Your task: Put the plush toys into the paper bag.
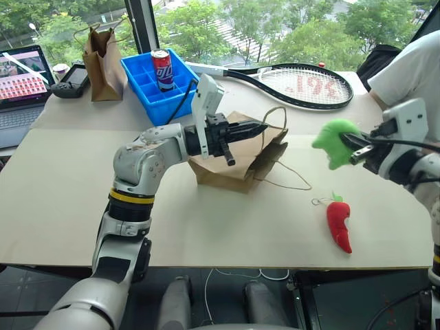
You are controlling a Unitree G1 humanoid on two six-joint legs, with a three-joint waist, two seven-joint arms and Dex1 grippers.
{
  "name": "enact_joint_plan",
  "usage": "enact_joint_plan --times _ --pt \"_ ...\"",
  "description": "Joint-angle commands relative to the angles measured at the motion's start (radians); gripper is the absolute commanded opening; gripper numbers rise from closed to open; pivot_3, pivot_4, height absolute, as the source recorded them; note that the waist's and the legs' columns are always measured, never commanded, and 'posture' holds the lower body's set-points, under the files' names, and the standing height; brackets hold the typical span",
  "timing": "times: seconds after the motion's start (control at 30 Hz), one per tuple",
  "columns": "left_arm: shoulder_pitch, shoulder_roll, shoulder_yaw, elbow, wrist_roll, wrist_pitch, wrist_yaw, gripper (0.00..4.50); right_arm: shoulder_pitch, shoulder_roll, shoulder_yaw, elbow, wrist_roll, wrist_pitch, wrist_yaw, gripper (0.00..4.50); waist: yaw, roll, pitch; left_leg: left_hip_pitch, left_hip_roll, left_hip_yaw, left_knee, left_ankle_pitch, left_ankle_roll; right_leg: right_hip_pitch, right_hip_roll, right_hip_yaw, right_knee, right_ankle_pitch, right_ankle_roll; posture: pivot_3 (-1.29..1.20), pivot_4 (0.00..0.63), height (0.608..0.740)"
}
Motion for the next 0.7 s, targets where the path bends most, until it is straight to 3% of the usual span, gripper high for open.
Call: enact_joint_plan --times 0.03,0.33,0.5,0.7 --pt "-0.046 -0.017 0.050 -0.015 -0.050 0.016 0.035 0.00 -0.063 0.036 0.035 -0.091 0.094 0.125 -0.029 0.02 0.003 0.000 0.000 0.000 0.000 0.000 0.000 0.000 0.000 0.000 0.000 0.000 0.000 0.000 0.000 0.00 0.150 0.731" --pt "-0.070 -0.067 0.112 -0.018 -0.140 0.074 0.117 0.00 -0.092 0.316 0.247 -0.057 0.053 0.120 -0.168 0.02 0.007 0.000 0.000 -0.002 -0.001 0.000 0.000 0.000 0.000 -0.001 -0.001 0.000 0.000 0.000 0.000 0.00 0.150 0.731" --pt "-0.066 -0.077 0.103 -0.030 -0.154 0.081 0.142 0.00 -0.099 0.339 0.413 0.004 -0.040 0.069 -0.148 0.02 0.007 0.000 0.000 -0.002 -0.001 0.000 0.000 0.000 0.000 -0.001 -0.001 0.000 0.000 0.000 0.000 0.00 0.150 0.731" --pt "-0.056 -0.074 0.105 -0.054 -0.168 0.097 0.157 0.00 -0.072 0.526 0.358 0.177 -0.101 -0.100 -0.245 0.02 0.004 0.000 0.000 -0.002 0.000 -0.001 0.000 0.000 0.000 -0.001 0.000 0.000 0.000 0.000 0.000 0.00 0.150 0.731"
